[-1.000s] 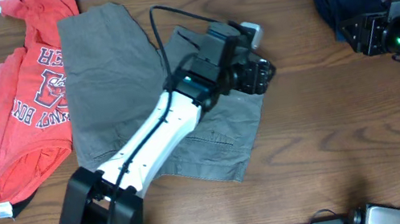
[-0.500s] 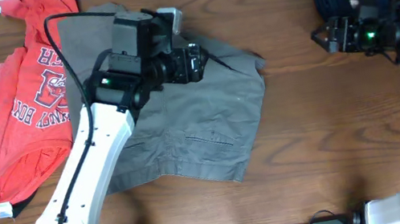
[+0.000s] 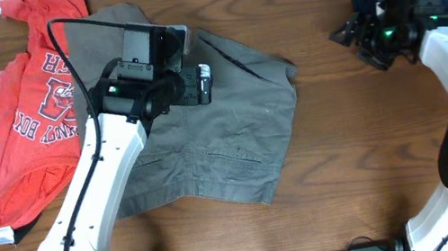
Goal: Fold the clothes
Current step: 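Pull the shorts' right leg rightward with the right gripper to spread it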
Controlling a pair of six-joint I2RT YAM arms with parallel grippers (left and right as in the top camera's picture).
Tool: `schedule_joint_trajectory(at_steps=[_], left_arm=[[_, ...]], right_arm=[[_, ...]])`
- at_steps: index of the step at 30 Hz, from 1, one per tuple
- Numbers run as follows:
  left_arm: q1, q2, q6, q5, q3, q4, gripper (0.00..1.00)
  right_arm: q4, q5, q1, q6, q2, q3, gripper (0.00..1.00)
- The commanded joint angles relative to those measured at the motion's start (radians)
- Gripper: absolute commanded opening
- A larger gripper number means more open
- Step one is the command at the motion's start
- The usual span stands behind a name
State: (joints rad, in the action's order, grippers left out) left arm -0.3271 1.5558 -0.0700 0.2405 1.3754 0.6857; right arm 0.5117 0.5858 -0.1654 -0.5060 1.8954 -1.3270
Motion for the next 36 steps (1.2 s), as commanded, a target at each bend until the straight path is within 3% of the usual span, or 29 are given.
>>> schedule_joint_trajectory(at_steps=[1, 10, 19, 23, 25, 28, 31, 36], left_arm=[[0.006, 0.009, 0.018, -0.026, 0.004, 0.005, 0.85], [0.006, 0.009, 0.018, -0.026, 0.003, 0.007, 0.85], [0.006, 0.009, 0.018, -0.026, 0.003, 0.006, 0.85], [0.006, 0.009, 0.018, -0.026, 0.003, 0.007, 0.85], [0.006, 0.009, 0.018, -0.026, 0.003, 0.008, 0.85], [0.006, 0.009, 0.018, -0.026, 0.003, 0.007, 0.85], [0.006, 0.009, 0.018, -0.026, 0.003, 0.007, 0.85], [0.006, 0.009, 0.018, -0.026, 0.003, 0.006, 0.85]], right_arm=[[-0.055, 0.021, 0.053, -0.098, 0.041, -0.009, 0.87], [-0.209, 0.006, 0.167, -0.28, 0.149, -0.009, 0.79], [-0.235, 0.01, 0.265, -0.294, 0.201, -0.009, 0.74], [-0.251, 0.0, 0.303, -0.294, 0.219, -0.009, 0.67], [-0.256, -0.004, 0.317, -0.294, 0.225, -0.009, 0.55], [-0.258, -0.028, 0.326, -0.293, 0.226, -0.009, 0.23], [-0.258, -0.033, 0.325, -0.28, 0.226, -0.009, 0.01], [-0.303, -0.037, 0.317, -0.171, 0.225, -0.009, 0.01]])
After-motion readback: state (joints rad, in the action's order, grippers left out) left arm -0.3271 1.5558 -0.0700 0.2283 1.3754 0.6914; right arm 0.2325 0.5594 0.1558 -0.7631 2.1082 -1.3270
